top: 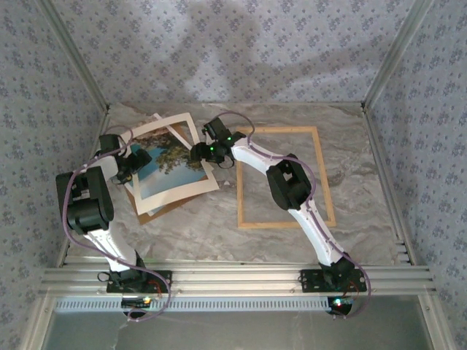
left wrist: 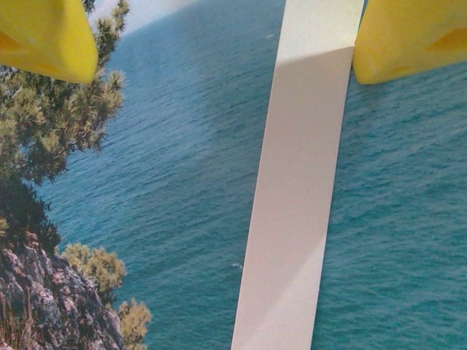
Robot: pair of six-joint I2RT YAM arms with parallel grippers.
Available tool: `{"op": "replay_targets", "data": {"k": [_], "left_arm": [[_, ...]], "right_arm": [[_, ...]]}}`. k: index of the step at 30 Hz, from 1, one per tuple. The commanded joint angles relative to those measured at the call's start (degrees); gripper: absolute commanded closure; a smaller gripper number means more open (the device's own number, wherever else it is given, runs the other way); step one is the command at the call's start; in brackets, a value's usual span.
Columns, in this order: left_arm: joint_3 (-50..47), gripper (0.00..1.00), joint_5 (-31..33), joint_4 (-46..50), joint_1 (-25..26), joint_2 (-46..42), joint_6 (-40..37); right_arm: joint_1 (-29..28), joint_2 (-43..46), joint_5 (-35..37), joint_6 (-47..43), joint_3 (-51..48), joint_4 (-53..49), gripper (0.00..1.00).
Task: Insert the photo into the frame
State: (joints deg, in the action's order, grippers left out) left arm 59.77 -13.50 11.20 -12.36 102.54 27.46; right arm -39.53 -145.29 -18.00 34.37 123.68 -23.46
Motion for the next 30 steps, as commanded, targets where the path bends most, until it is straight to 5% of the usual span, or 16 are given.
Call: {"op": "replay_targets", "data": {"k": [1, 12, 21, 30], "left_arm": [[-0.3, 0.12, -4.5, 1.2, 0.7, 1.9, -0.3], [3.7, 0.32, 4.2, 9.2, 4.0, 2.8, -5.6], [5.2, 0.58, 5.6, 11.5, 4.5, 3.8, -6.6], [5.2, 0.71, 7.1, 11.4, 4.6, 3.1, -7.1]], "right_arm": [[-0.7, -0.5, -2.9, 1.2, 1.1, -3.4, 0.38], [-0.2, -0.5, -2.7, 0.5, -0.4, -2.7, 0.41], [0.1, -0.5, -3.1, 0.4, -0.8, -2.6, 0.42], [1.5, 2.6, -2.8, -1.4, -3.0, -3.6, 0.40]]}}
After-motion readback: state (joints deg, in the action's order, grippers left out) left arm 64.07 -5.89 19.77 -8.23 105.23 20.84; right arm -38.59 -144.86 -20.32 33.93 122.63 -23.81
